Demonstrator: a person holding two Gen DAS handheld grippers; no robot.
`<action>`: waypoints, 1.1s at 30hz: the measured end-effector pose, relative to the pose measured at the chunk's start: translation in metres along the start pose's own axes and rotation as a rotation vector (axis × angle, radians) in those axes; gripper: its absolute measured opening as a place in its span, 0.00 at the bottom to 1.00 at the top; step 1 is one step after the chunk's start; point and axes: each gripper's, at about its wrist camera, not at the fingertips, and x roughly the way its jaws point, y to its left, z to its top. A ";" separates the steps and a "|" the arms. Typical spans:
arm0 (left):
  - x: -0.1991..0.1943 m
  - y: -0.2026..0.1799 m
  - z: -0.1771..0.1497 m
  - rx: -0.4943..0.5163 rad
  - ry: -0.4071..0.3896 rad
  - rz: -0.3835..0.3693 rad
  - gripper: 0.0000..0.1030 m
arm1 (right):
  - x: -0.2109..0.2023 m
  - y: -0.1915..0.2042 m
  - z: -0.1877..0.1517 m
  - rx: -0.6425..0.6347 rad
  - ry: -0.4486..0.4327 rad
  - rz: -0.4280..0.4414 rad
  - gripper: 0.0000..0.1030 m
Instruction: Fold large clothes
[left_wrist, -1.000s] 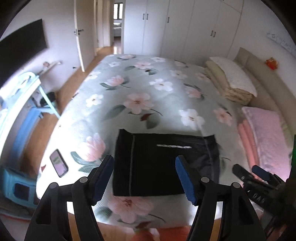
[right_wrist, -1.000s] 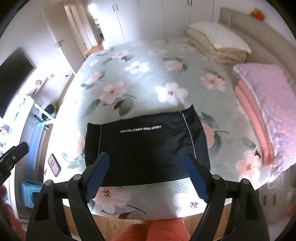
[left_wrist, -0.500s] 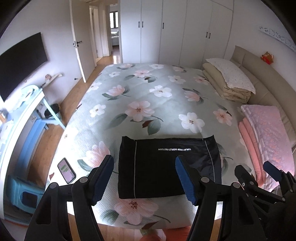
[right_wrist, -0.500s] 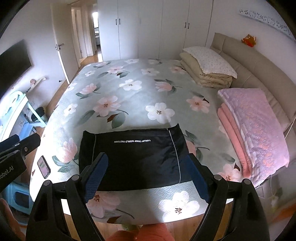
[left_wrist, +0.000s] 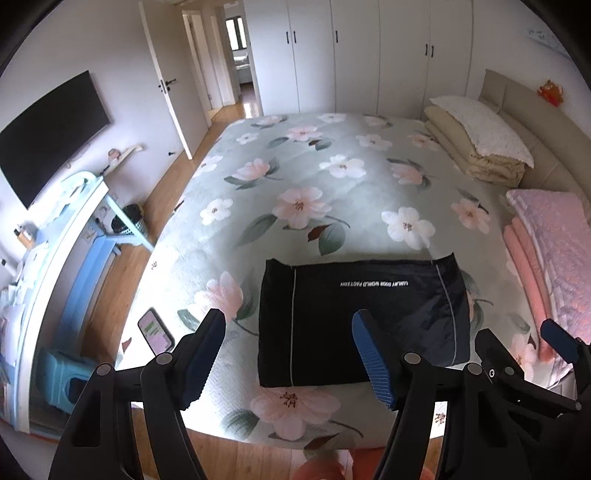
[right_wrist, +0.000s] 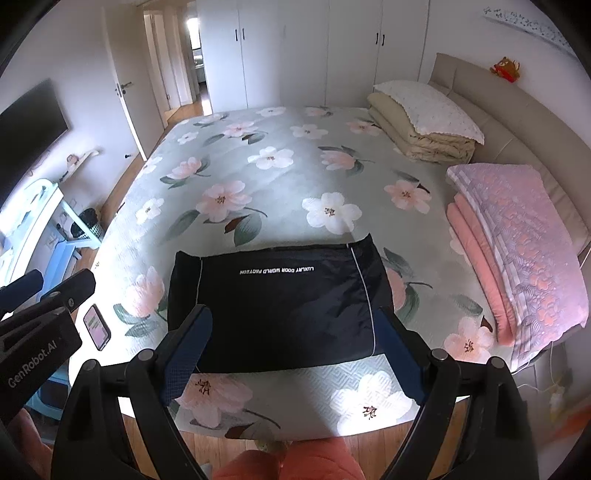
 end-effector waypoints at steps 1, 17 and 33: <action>0.003 -0.001 -0.001 0.002 0.005 0.007 0.71 | 0.002 0.001 0.000 -0.001 0.007 -0.002 0.88; 0.041 0.004 0.006 0.067 0.054 0.057 0.71 | 0.034 0.008 0.008 -0.025 0.074 -0.010 0.88; 0.059 -0.008 0.012 0.074 0.090 0.040 0.71 | 0.060 0.009 0.018 -0.034 0.130 -0.005 0.88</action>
